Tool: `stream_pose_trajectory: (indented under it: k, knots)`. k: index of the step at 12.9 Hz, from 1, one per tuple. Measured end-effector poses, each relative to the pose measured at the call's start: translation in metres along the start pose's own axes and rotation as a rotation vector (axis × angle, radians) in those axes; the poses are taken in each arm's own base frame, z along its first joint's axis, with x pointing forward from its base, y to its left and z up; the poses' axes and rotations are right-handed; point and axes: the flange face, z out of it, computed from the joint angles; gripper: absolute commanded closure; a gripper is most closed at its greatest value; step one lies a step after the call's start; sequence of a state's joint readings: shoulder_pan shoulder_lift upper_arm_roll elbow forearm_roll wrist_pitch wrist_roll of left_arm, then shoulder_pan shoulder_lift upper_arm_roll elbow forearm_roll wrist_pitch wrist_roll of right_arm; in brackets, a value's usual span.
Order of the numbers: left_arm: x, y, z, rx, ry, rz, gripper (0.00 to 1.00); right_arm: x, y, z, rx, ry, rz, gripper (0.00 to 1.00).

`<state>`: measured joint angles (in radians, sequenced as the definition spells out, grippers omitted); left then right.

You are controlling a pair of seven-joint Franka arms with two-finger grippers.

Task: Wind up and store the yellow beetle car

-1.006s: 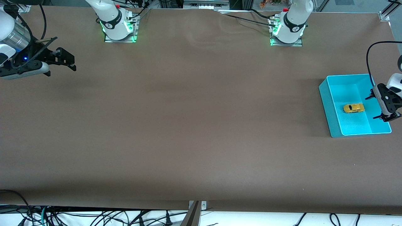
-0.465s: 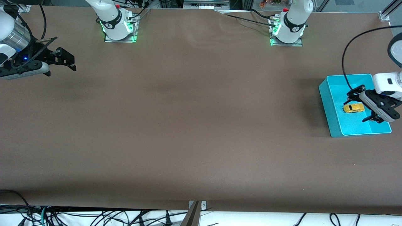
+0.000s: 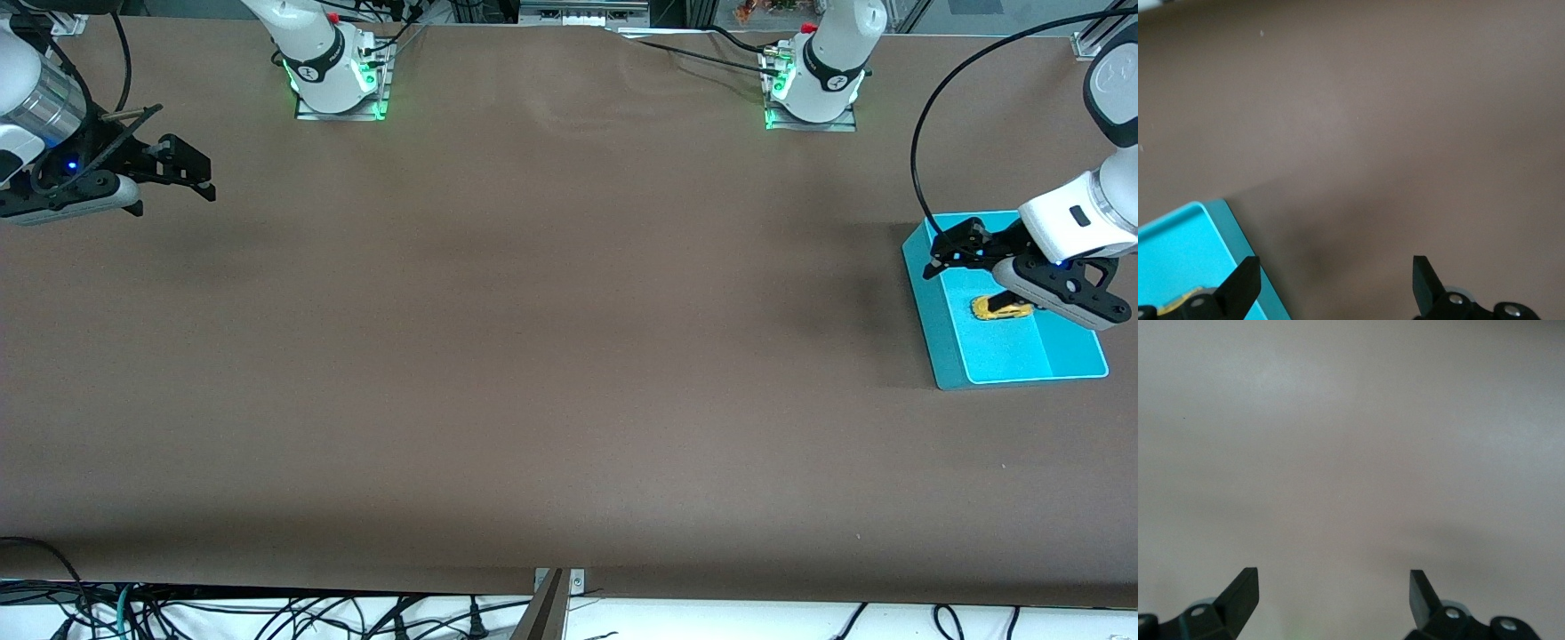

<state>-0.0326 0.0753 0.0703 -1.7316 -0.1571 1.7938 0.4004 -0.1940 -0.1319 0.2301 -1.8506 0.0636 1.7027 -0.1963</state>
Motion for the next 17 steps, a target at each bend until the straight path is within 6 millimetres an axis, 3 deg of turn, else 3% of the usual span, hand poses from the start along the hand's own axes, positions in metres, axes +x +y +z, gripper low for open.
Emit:
stream_pose_trajectory:
  k: [5, 8, 17]
  knots:
    - [-0.017, 0.021, -0.046, -0.043, -0.166, -0.284, 0.00, 0.000, 0.001, 0.000, -0.028, -0.005, -0.006, 0.00]
    - [-0.020, 0.046, -0.063, 0.018, -0.229, -0.299, 0.00, 0.000, 0.001, 0.000, -0.039, -0.007, -0.011, 0.00]
    - [-0.006, 0.038, -0.025, 0.026, -0.306, -0.308, 0.00, 0.000, 0.000, 0.000, -0.040, -0.007, -0.012, 0.00]
